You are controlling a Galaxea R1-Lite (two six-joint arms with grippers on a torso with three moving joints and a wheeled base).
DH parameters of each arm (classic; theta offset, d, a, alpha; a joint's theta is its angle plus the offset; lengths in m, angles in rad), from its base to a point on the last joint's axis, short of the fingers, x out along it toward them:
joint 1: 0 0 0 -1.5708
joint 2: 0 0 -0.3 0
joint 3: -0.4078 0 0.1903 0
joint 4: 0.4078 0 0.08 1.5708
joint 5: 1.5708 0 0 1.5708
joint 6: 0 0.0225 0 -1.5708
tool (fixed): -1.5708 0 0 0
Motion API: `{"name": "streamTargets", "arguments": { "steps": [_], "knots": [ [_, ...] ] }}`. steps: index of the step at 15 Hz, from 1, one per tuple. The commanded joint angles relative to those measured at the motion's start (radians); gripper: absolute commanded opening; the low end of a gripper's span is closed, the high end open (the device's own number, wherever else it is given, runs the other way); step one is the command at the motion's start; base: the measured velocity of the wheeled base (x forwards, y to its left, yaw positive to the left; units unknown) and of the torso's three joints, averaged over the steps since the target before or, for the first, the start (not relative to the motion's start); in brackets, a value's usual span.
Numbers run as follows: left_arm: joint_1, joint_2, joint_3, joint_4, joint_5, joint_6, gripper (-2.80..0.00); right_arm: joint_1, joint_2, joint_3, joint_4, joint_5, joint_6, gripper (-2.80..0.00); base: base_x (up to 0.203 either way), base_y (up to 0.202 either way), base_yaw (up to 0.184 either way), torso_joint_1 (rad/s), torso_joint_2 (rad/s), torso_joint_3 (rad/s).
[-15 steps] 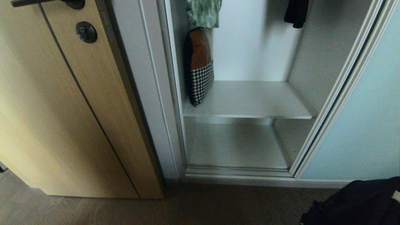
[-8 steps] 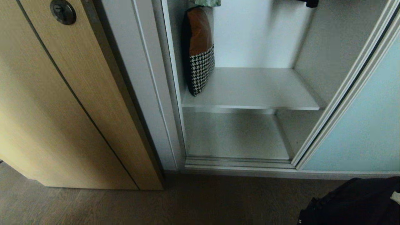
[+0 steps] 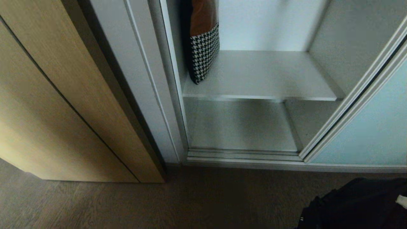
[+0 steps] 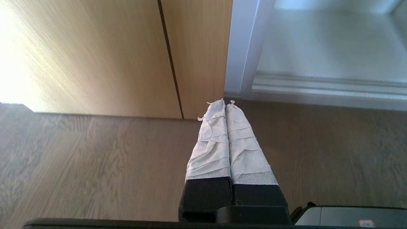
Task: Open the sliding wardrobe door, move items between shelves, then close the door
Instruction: Place the bag on the lower shelf
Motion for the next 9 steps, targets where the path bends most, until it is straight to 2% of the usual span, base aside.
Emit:
{"name": "streamTargets", "arguments": {
  "steps": [1,9],
  "knots": [
    [0.000,0.002,0.000,-0.001,0.000,0.000,-2.80,0.000,0.009,0.010,-0.025,0.001,0.003,-2.80,0.000,0.000,0.000,0.004,0.00,-0.189],
    [0.001,0.002,0.000,-0.001,0.000,0.000,-2.80,-0.001,0.034,0.028,-0.059,-0.001,0.003,-2.80,0.000,0.000,0.000,0.002,0.00,-0.198]
  ]
}}
